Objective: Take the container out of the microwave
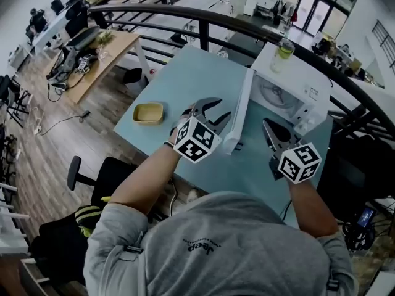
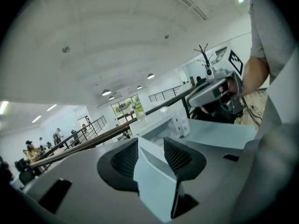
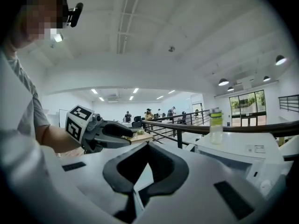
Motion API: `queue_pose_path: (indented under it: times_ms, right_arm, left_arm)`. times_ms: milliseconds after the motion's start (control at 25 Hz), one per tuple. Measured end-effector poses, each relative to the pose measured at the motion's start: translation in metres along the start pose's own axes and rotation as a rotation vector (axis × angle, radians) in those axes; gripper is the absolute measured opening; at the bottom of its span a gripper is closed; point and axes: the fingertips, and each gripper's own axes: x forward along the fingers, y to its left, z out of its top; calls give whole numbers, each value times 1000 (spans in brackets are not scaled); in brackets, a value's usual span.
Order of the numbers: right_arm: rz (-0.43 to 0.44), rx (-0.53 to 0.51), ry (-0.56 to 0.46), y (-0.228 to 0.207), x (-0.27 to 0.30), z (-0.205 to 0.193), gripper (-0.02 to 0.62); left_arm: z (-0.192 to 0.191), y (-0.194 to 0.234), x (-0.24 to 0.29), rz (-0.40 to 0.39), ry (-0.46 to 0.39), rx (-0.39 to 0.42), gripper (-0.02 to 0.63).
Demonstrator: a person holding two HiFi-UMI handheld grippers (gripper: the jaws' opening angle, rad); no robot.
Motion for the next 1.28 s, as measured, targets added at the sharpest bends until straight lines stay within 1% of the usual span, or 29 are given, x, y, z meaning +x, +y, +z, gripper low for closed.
queue_pose_path:
  times_ms: [200, 360, 440, 520, 640, 760, 920, 1040, 1280]
  right_arm:
    - [-94, 12, -39, -39, -64, 5, 17]
    - [-164, 41, -68, -64, -107, 6, 17]
    - [-192, 47, -82, -74, -125, 7, 17]
    - [-215, 47, -92, -81, -141, 8, 17]
    - [-250, 40, -99, -89, -161, 6, 17]
    - [-277, 31, -98, -95, -177, -1, 17]
    - [-320, 26, -83, -100, -194, -17, 17]
    - [-353, 50, -70, -104, -203, -31, 17]
    - [-369, 69, -40, -100, -206, -52, 17]
  left_arm:
    - [71, -13, 5, -43, -193, -193, 175]
    - [117, -24, 4, -112, -343, -367, 162]
    - [134, -32, 4, -144, -396, -419, 151]
    - [145, -43, 7, -169, -421, -434, 143]
    - [149, -62, 13, -188, -403, -405, 126]
    - [143, -80, 19, -183, -366, -377, 102]
    - [126, -100, 23, -202, -323, -377, 86]
    - [111, -113, 22, -218, -294, -382, 76]
    - [83, -131, 18, -244, -255, -363, 34]
